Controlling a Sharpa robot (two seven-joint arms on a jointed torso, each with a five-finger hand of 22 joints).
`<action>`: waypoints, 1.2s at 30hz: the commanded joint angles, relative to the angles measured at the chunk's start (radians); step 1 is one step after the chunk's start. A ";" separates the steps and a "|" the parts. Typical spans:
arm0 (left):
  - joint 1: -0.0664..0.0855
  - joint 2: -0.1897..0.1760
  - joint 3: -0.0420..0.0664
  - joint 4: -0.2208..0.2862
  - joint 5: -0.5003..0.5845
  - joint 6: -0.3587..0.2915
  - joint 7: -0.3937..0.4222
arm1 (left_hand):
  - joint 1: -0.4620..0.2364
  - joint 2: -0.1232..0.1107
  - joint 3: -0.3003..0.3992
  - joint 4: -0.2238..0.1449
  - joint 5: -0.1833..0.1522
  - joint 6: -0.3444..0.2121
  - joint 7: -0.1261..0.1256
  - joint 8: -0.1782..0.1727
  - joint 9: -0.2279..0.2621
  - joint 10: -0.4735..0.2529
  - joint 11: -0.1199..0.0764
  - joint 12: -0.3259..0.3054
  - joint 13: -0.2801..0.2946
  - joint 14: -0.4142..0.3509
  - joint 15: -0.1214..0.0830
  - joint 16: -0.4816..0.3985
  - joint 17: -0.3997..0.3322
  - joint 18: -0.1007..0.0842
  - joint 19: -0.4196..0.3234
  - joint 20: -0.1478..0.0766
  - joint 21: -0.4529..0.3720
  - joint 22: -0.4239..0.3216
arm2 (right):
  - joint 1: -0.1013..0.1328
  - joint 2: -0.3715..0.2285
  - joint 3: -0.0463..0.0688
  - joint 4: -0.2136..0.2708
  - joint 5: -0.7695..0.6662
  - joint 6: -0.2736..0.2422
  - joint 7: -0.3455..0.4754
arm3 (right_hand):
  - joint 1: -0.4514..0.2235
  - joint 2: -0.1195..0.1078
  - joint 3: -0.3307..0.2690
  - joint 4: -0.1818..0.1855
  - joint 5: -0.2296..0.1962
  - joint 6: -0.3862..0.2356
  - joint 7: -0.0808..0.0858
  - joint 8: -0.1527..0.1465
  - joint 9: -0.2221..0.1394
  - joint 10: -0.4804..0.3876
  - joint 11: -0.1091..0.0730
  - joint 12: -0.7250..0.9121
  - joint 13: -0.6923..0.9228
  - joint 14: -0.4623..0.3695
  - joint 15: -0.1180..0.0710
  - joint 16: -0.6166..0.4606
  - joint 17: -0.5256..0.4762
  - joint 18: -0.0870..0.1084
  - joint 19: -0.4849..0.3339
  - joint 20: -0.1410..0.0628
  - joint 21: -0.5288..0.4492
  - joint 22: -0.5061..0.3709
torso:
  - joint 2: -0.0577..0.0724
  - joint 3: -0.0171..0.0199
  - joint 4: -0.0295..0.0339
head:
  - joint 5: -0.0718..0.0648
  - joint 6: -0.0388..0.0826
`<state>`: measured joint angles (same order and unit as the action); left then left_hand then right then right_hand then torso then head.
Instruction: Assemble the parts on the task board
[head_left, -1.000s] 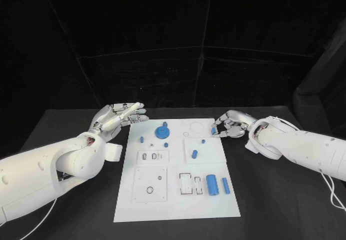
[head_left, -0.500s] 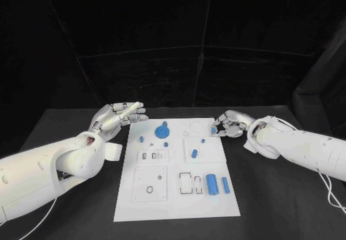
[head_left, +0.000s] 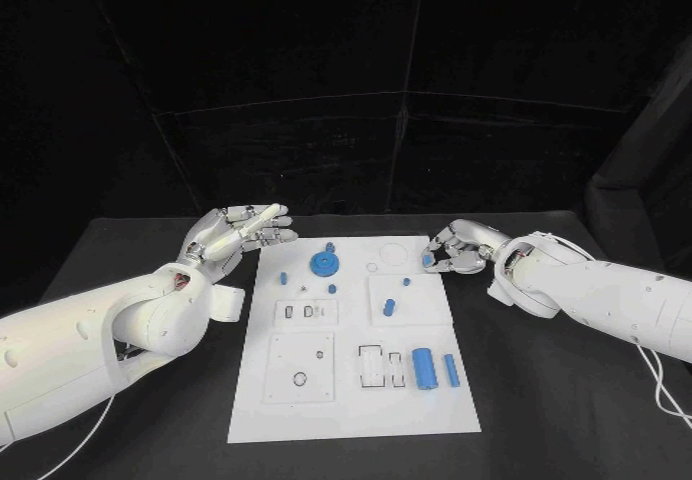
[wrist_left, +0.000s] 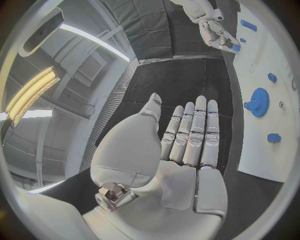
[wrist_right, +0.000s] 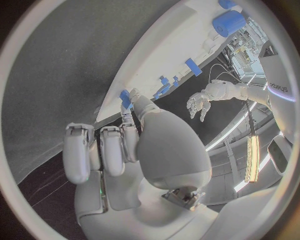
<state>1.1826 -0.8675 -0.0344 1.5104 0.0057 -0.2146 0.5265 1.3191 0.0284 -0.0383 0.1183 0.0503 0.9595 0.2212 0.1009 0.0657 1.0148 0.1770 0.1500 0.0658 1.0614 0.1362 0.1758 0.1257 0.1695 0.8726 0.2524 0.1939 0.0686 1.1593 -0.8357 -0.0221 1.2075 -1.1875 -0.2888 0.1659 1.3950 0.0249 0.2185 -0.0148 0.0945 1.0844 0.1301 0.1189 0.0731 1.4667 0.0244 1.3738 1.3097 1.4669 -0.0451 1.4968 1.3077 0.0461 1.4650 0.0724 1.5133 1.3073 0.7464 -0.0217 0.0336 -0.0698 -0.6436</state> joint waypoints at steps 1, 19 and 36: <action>0.001 0.000 0.001 0.003 0.000 0.011 0.004 | 0.000 0.009 -0.005 -0.005 -0.001 0.008 -0.001 -0.006 0.000 0.004 -0.005 -0.005 -0.001 0.002 0.000 -0.007 -0.002 0.016 0.009 0.001 -0.007 -0.001 | 0.002 -0.002 0.001 0.013 -0.011 -0.053 0.006 | 0.014 0.032 0.007 -0.002 -0.005 0.048 -0.030 0.013 0.010 0.010 -0.006 0.001 0.106 0.073 -0.005 0.006 0.111 -0.009 0.002 -0.008 0.004 0.101 | -0.001 0.0011 0.0001 | 0.006 -0.001; 0.002 -0.005 0.001 0.003 0.000 0.016 0.003 | 0.001 0.009 -0.006 -0.006 -0.001 0.008 -0.001 -0.007 0.000 0.005 -0.005 -0.005 -0.001 0.003 0.000 -0.007 -0.002 0.016 0.009 0.001 -0.008 -0.001 | 0.048 0.022 0.003 0.263 -0.002 -0.150 -0.217 | -0.059 0.003 0.021 0.004 0.022 0.027 -0.020 -0.013 0.000 0.006 0.002 -0.009 0.102 0.071 0.004 0.000 0.101 -0.007 -0.005 -0.002 0.000 0.090 | -0.007 -0.0075 0.0053 | 0.016 -0.020; 0.003 -0.003 0.001 -0.002 0.000 0.014 0.007 | 0.001 0.009 -0.006 -0.006 -0.001 0.009 -0.002 -0.007 0.000 0.005 -0.005 -0.005 -0.001 0.003 0.000 -0.007 -0.002 0.016 0.010 0.001 -0.008 -0.001 | 0.043 0.235 0.001 0.249 -0.125 -0.039 -0.347 | -0.070 -0.007 0.039 -0.009 0.042 0.019 -0.015 -0.024 -0.003 0.000 0.005 -0.018 0.097 0.069 0.005 -0.006 0.090 -0.004 -0.012 -0.001 -0.004 0.079 | -0.006 -0.0074 0.0033 | 0.046 -0.039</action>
<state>1.1833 -0.8708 -0.0346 1.5068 0.0057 -0.2112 0.5244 1.3191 0.0284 -0.0409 0.1157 0.0503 0.9595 0.2212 0.1010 0.0657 1.0148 0.1770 0.1500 0.0658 1.0614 0.1362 0.1733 0.1257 0.1697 0.8759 0.2558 0.1898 0.0688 1.2036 -0.6089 -0.0210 1.4566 -1.2399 -0.3824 -0.1355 1.3352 0.0172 0.2496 -0.0234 0.1341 1.0852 0.1309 0.1002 0.0704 1.4650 0.0229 1.3611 1.3081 1.4669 -0.0450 1.4965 1.3074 0.0461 1.4623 0.0721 1.5133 1.3079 0.7406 -0.0299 0.0394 -0.0291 -0.6808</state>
